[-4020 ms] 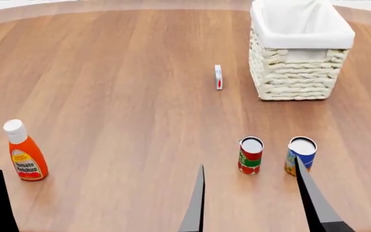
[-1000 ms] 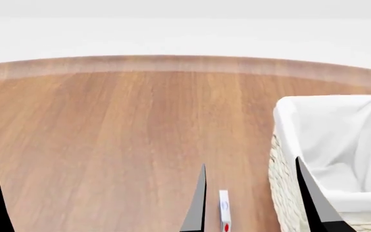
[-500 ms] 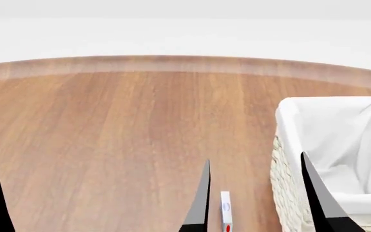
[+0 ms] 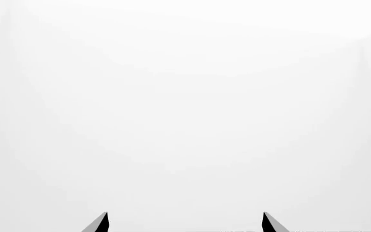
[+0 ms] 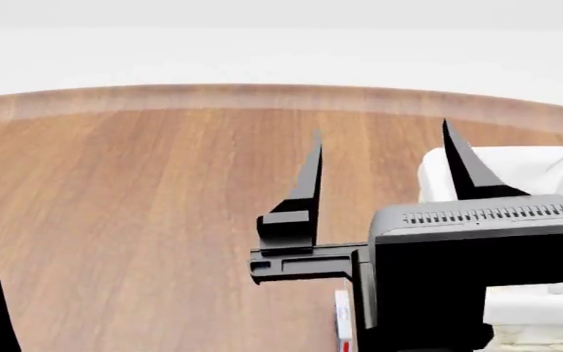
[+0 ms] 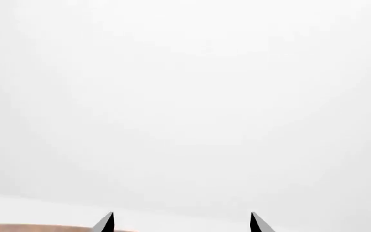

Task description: Pick up the cream cheese box, and put it in the basket.

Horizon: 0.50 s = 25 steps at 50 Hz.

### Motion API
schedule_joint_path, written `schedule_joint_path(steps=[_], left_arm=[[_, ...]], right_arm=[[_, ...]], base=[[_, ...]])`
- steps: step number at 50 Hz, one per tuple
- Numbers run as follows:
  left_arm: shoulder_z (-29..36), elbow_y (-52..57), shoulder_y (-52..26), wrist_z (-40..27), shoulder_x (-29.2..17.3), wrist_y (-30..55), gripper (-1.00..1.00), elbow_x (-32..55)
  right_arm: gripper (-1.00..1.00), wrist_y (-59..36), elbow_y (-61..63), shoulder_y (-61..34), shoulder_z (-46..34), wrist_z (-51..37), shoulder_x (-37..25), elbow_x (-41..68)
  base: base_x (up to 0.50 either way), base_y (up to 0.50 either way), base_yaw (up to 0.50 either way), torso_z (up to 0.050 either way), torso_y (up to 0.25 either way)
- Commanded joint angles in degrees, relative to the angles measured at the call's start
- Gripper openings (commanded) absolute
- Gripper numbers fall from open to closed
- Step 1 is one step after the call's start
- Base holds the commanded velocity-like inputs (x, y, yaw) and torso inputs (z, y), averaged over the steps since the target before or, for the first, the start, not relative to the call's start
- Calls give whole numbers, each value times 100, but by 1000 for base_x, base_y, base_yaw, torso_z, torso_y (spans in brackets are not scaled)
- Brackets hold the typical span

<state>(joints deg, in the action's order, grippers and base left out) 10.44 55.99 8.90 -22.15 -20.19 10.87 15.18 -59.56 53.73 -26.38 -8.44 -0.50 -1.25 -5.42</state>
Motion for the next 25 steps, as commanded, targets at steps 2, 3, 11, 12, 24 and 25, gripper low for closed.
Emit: schedule_joint_path(steps=[2,3,11,12,24,25], left_arm=[[78,29,22,-35,-42,-5,100,-10],[84,18,13,-37,-50,20,100,-2],[121,20,50,-34,-79,-54,100,19],[119,22,42,-42,-81,-49,100,19],[241,-13,69,17,-146,-169,100,-34],[239,-10,72,11,-150,-171,100,-36]], right_arm=[[100,-223,-1154,-1055,-96,-149,-58,464],[100,-53,-1366,-1069,-213,-207,-81,425],[100,805,-2876,-1093,-189,-401,-33,654],[100,867,-3011,-1103,-194,-417,-38,682],[100,2210,-5474,-1226,-386,-673,-81,753],[100,2288,-5574,-1226,-401,-687,-81,768]], base=[[0,0,0,0,0],[0,0,0,0,0],[0,0,0,0,0],[0,0,0,0,0],[0,0,0,0,0],[0,0,0,0,0]])
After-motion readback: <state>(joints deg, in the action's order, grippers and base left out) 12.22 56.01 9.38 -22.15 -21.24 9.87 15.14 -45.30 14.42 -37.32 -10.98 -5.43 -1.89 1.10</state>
